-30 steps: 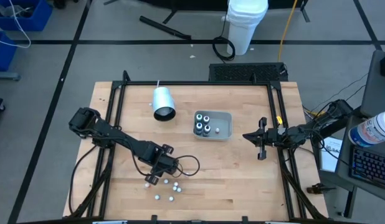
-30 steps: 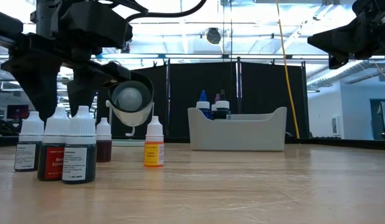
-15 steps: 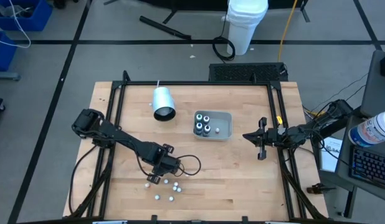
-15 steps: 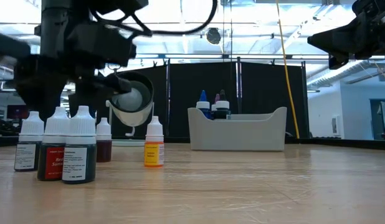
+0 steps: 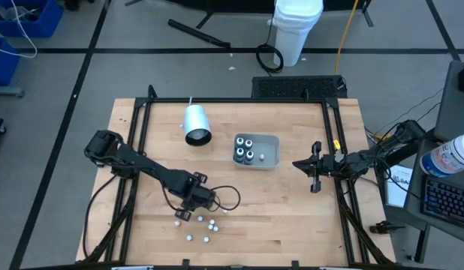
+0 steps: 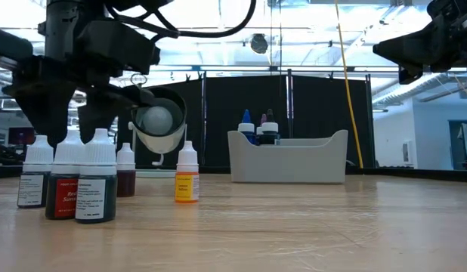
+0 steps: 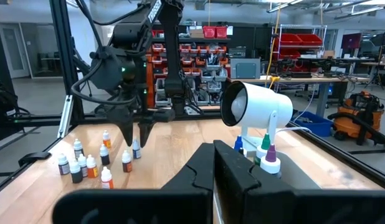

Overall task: Pick & Place food coloring
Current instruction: Put the blue food coloring bottle into the gray bin

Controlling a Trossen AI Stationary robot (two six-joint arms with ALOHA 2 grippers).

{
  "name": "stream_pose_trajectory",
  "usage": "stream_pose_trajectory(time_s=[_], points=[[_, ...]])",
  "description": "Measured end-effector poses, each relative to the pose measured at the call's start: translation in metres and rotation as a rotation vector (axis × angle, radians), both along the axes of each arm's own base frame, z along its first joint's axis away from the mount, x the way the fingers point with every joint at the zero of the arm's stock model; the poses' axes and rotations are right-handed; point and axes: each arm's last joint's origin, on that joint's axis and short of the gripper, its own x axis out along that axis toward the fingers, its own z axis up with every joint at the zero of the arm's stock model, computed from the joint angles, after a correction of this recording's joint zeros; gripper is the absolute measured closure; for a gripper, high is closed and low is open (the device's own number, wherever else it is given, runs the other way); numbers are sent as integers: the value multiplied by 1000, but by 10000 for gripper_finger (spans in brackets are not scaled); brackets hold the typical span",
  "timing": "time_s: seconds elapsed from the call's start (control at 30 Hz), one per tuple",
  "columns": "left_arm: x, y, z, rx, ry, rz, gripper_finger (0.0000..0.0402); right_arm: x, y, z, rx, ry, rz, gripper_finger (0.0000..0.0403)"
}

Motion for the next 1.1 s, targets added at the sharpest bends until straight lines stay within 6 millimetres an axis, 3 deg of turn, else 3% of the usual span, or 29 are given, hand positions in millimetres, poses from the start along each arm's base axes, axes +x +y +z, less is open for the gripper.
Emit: stream_pose_trajectory(time_s=[0.67,1.1], points=[[2,-1,1,-28,-24,4,245,0,0,0,0,0,0,403],[1,-1,-9,-8,36,8,245,0,0,0,1,0,1,403]])
